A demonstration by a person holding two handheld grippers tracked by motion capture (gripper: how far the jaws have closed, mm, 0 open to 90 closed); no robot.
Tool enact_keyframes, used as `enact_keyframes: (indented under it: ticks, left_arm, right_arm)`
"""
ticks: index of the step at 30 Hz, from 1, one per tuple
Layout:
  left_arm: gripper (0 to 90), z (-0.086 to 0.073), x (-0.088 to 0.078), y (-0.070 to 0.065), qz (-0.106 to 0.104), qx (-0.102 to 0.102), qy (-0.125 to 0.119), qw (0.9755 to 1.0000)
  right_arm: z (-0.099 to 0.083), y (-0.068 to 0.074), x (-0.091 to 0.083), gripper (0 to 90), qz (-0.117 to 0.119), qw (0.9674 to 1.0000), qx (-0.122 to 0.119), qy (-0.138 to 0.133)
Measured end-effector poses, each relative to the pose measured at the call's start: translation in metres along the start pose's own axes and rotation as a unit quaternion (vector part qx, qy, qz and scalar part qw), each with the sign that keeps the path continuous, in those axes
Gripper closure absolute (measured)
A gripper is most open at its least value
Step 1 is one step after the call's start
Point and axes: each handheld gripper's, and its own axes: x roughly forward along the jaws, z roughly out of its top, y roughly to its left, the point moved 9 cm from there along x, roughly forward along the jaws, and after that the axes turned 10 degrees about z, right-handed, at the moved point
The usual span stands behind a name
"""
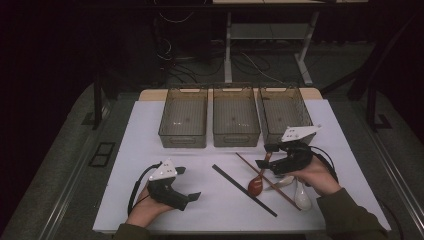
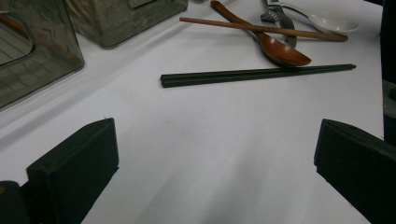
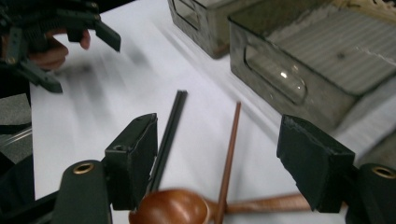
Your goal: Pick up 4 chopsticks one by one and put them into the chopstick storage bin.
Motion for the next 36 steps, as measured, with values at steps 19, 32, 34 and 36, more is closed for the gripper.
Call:
enact_keyframes:
  ticks: [19,32,34,36]
  left_arm:
    - [0.0,-0.004,-0.001,0.002,0.004,0.004,0.006,1.0000]
    - [0.0,-0.004,-0.001,0.003,0.006,0.006,0.005,1.0000]
    - [0.0,-0.004,-0.001,0.003,0.006,0.006,0.004,1.0000]
    - [0.0,-0.004,-0.001,0.002,0.006,0.006,0.004,1.0000]
  right_arm:
    - [-0.046,0.008,-0.019,29.3,-0.013,0.9996,0.015,0.018]
    - [-0.076,0.010,-0.028,46.4,-0.030,0.9976,0.031,0.054]
    - [-0.081,0.010,-0.028,52.4,-0.036,0.9967,0.031,0.066]
    - [-0.085,0.011,-0.028,55.4,-0.031,0.9960,0.033,0.076]
